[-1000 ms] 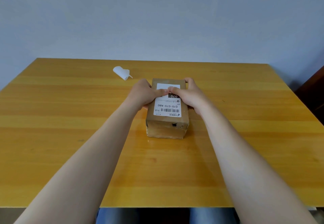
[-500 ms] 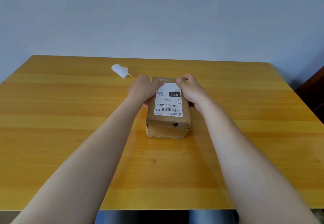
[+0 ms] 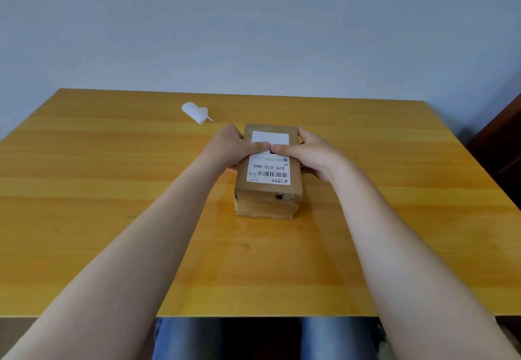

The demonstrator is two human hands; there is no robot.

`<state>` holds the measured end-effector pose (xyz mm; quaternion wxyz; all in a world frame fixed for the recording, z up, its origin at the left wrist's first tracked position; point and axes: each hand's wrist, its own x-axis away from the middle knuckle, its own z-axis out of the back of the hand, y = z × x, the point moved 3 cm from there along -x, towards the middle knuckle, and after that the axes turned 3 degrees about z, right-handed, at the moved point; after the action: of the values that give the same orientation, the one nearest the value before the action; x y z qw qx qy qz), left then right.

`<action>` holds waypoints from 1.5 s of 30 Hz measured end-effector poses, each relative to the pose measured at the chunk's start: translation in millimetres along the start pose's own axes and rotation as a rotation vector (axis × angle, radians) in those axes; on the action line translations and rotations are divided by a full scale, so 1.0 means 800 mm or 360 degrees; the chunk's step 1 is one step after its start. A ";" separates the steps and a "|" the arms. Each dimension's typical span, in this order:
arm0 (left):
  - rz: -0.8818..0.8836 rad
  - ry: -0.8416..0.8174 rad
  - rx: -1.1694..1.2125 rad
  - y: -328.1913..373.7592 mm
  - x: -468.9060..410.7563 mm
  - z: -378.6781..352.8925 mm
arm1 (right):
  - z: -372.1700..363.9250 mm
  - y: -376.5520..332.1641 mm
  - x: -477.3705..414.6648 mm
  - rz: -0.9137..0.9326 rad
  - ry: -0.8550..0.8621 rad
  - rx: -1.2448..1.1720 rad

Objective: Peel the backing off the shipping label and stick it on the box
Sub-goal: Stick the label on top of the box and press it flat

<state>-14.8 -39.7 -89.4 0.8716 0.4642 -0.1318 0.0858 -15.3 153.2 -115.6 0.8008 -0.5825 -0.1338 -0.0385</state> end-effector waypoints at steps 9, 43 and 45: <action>-0.0017 -0.0306 0.0075 -0.015 0.004 0.009 | -0.002 -0.002 0.012 0.0039 -0.0138 0.0007; 0.0062 -0.0102 -0.0015 -0.002 0.021 -0.008 | -0.001 -0.009 0.023 0.0037 0.0072 0.0154; 0.0067 -0.0089 0.0003 -0.003 0.021 -0.007 | 0.002 -0.009 0.020 0.0027 0.0037 0.0167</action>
<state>2.8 -35.6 -89.1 0.8651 0.4645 -0.1657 0.0914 -1.5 154.1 -104.3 0.8321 -0.5403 -0.1215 -0.0313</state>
